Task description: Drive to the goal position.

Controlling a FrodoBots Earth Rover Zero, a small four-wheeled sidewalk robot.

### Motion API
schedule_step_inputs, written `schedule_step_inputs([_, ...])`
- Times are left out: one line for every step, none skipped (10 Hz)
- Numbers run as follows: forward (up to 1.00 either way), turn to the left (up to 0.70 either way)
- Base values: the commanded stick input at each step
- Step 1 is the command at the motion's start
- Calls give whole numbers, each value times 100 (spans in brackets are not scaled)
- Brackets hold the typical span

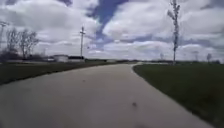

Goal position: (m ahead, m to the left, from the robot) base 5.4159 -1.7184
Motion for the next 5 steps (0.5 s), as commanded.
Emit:
schedule_step_inputs([100,0])
schedule_step_inputs([100,-16])
schedule_step_inputs([100,-27])
schedule_step_inputs([100,-27])
schedule_step_inputs([100,-27])
